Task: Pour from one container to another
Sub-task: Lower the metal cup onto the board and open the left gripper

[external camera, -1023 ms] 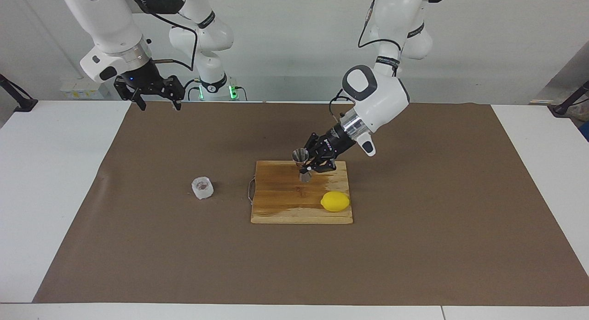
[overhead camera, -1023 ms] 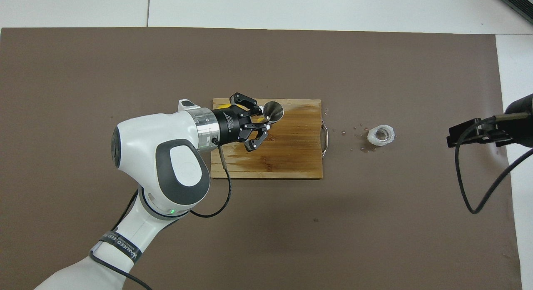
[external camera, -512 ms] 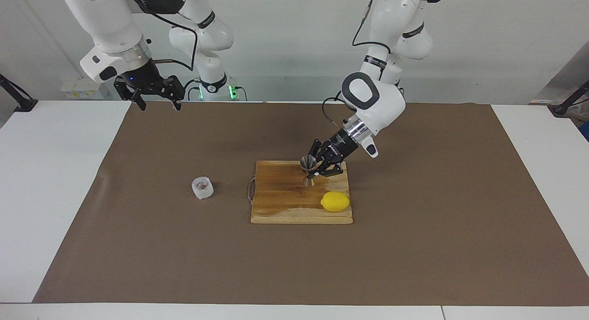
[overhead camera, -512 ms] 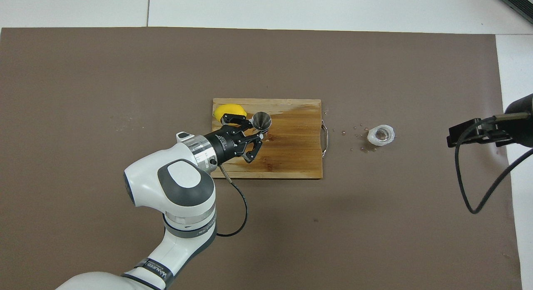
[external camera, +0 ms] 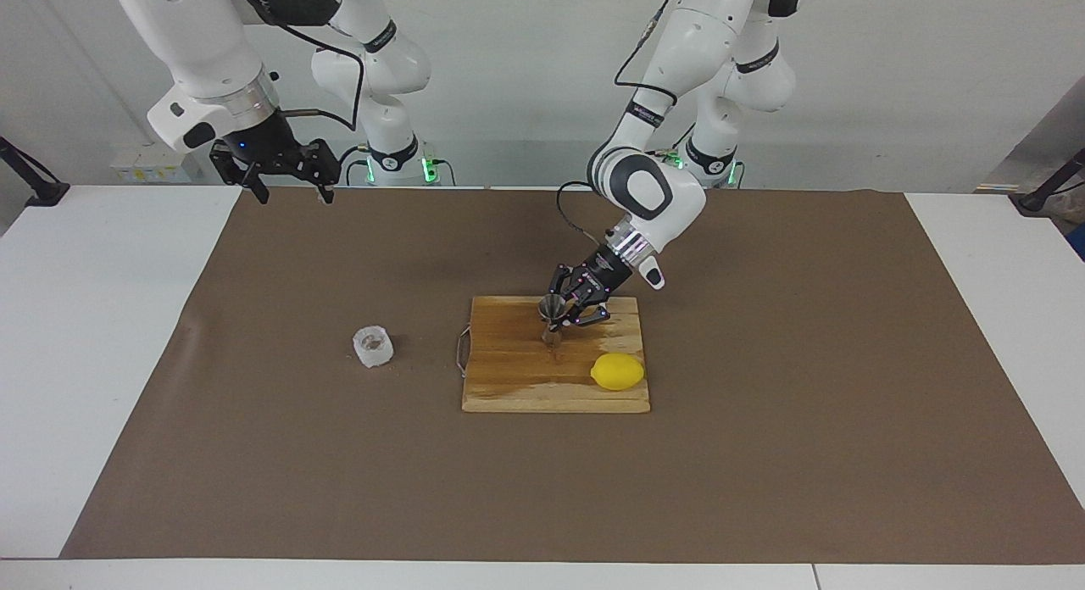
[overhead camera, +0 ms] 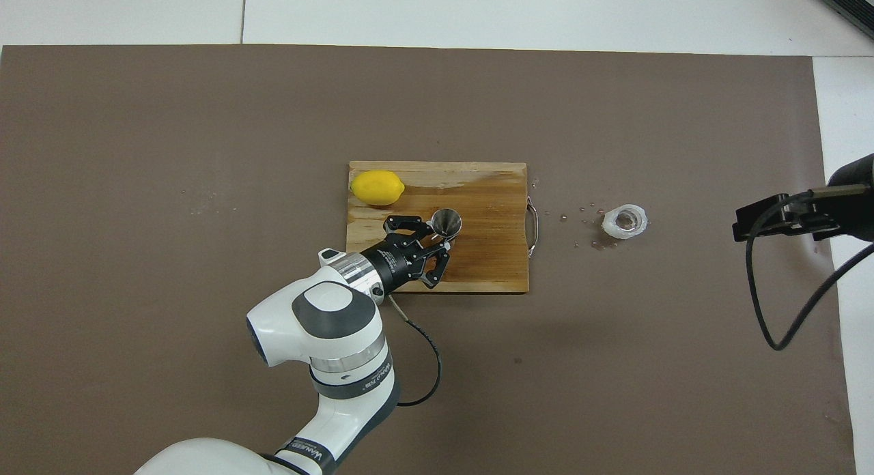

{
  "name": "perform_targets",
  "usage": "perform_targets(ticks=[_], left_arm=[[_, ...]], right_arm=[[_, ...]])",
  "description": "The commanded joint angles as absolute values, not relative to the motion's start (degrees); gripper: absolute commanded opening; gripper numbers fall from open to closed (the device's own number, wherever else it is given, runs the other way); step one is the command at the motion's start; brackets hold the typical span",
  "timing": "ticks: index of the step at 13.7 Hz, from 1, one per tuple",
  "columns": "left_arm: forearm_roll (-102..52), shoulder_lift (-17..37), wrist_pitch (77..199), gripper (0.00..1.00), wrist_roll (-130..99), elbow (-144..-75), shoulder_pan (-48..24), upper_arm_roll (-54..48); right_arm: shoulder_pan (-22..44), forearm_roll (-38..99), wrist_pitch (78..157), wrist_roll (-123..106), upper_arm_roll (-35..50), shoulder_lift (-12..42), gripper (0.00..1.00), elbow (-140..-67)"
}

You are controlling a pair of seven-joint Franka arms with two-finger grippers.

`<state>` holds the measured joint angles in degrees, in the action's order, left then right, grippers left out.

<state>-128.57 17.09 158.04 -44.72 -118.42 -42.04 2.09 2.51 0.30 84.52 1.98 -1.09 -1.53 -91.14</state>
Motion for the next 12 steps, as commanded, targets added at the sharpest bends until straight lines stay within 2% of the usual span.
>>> perform_targets(ticks=[1, 2, 3, 8, 12], left_arm=[[-130.69, 17.23, 158.91, 0.37, -42.37, -118.04, -43.33, 3.16], [-130.61, 17.23, 158.99, 0.82, -41.06, -117.95, -43.33, 3.16], [-130.43, 17.14, 158.99, 1.00, -40.35, -117.95, -43.33, 3.16], [-127.36, 14.60, 162.76, 1.00, -30.08, -117.86, -42.89, 3.08], [-116.31, 12.22, 164.44, 1.00, -28.65, -118.48, -43.24, 2.99]], right_arm=[[1.93, -0.62, 84.46, 0.62, -0.79, -2.02, 1.00, -91.41], [1.93, -0.62, 84.46, 0.62, -0.79, -2.02, 1.00, -91.41], [1.93, -0.62, 84.46, 0.62, -0.79, -2.02, 1.00, -91.41], [1.93, -0.62, 84.46, 0.62, -0.79, -2.02, 1.00, -91.41], [1.93, -0.62, 84.46, 0.62, -0.79, -2.02, 1.00, -91.41]])
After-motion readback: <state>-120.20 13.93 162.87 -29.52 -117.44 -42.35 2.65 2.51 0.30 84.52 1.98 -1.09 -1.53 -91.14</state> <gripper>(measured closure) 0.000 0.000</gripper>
